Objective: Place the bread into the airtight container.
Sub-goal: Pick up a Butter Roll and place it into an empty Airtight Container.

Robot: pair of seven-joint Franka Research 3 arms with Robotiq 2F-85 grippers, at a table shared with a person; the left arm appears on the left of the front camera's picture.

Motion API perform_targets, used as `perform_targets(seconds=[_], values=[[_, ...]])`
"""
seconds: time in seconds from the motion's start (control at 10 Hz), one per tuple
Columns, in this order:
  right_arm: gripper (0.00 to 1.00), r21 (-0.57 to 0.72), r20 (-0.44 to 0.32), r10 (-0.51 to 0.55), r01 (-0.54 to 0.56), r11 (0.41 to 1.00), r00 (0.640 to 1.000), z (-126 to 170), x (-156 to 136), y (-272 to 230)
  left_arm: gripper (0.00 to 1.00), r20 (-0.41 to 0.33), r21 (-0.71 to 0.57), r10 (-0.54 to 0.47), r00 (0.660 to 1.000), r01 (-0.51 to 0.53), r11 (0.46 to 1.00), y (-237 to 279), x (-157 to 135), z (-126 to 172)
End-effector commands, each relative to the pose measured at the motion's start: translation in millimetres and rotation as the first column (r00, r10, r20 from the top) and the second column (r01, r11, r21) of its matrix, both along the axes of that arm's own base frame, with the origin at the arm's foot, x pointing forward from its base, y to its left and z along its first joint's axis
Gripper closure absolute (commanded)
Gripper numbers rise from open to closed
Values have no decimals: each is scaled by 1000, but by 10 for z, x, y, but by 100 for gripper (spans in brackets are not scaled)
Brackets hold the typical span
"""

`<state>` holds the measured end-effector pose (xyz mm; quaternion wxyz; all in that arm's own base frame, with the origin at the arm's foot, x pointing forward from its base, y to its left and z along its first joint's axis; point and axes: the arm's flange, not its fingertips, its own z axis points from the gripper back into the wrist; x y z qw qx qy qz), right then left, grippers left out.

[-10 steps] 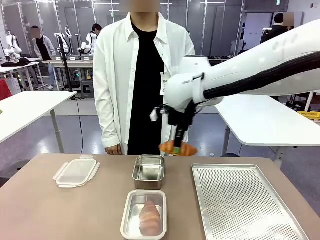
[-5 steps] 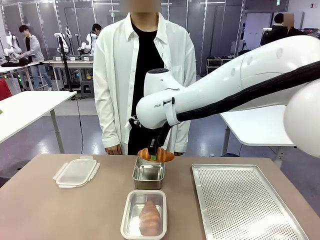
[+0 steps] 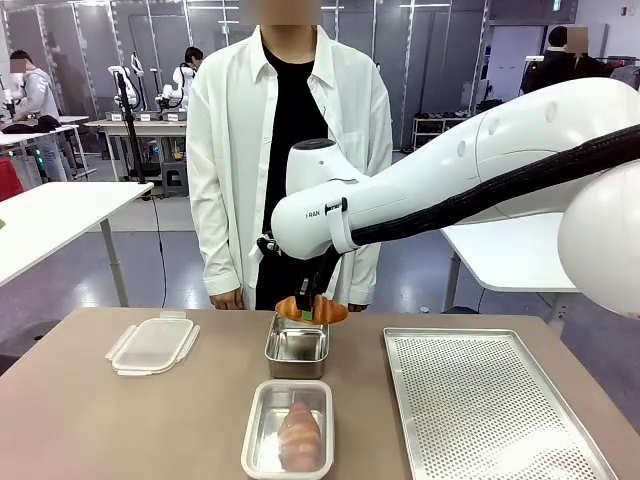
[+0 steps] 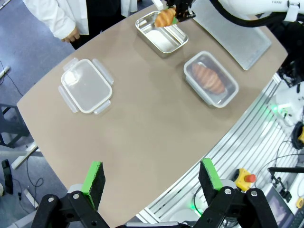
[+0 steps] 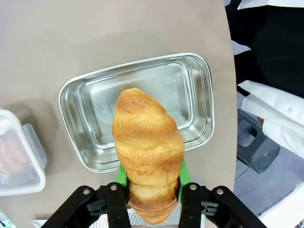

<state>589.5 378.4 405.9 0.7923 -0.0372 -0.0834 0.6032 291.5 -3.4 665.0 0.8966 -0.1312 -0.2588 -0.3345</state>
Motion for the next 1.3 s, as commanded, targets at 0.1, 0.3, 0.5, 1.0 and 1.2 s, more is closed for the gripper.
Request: perform_targets(seconds=[0.1,0.3,0.5,1.0,1.2], values=[[56,0,0,0,0,1000,1000,0,0,0,0,4,1,-20,1000,20,1000,11,4,8],[56,55,-26,-194,195,979,981,-70,-57,-49,0,4,1,-20,1000,20,1000,11,4,8],[56,89,-66,-387,391,916,920,-86,-147,27,0,4,1,-20,1000,20,1000,11,4,8],[56,95,-141,-800,812,575,583,-122,-122,209,0,4,1,-20,1000,20,1000,11,4,8],[56,98,-166,-862,878,469,479,-172,-65,190,0,4,1,-20,1000,20,1000,11,4,8]])
